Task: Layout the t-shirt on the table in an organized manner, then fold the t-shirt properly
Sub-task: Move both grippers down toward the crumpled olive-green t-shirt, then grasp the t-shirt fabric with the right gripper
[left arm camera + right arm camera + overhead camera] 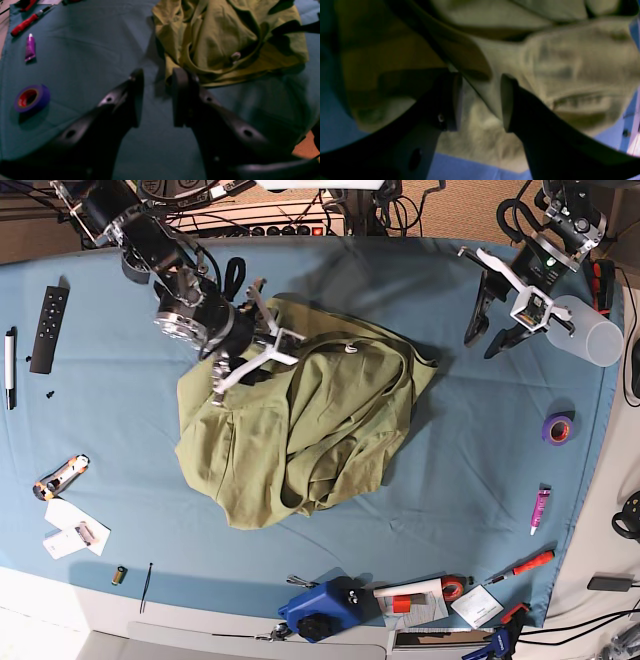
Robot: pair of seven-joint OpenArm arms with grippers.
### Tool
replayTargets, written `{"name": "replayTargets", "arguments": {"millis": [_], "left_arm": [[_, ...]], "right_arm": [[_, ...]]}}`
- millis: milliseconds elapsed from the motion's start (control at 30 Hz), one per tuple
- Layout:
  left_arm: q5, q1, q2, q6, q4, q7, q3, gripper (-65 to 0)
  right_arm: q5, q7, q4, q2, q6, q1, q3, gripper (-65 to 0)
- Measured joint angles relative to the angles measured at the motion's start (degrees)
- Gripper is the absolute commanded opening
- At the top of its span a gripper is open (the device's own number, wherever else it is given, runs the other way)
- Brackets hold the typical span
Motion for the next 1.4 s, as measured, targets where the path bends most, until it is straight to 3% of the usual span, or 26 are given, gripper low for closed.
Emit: {"name": "replayTargets", "arguments": {"millis": [333,633,800,833,1000,1067,1233,1400], "left_arm": [[0.02,-1.25,1.36,0.00,0.00,0.02,-0.02,-44.5],[0.02,-1.25,1.36,0.00,0.00,0.00,0.00,-44.5],[0.02,-1.25,1.36,0.00,0.00,0.00,0.00,-44.5],[0.04,-1.25,1.38,0.00,0.00,0.02,0.00,-44.5],[0.00,-1.25,1.36,0.00,0.00,0.00,-0.02,-44.5],[0.02,-1.25,1.36,0.00,0.00,0.02,-0.02,-44.5],[0.04,-1.25,1.36,0.02,0.00,0.02,-0.02,-44.5],[0.07,-1.22,1.49,0.00,0.00,0.02,0.00,-44.5]], "right_arm": [[1.49,1.09,0.00,-0.07,1.05,3.80,-8.94,-40.0],[1.51,1.55,-0.33,-0.04,0.85,3.85,-9.33,-42.7],[1.88,4.90,-5.86,-1.44,-0.48,5.38,-9.29,-42.7],[2.08,5.92,-7.30,-2.25,-0.48,6.08,-9.16,-43.7],[2.40,7.87,-11.08,-4.70,-1.09,7.52,-9.11,-65.0],[2.40,6.78,-11.08,-5.33,-2.93,7.41,-9.11,-65.0],[1.44,-2.05,-5.53,-6.05,-6.97,6.67,-9.49,-65.0],[1.46,-5.16,4.26,-5.79,-7.45,7.15,-9.20,-65.0]]}}
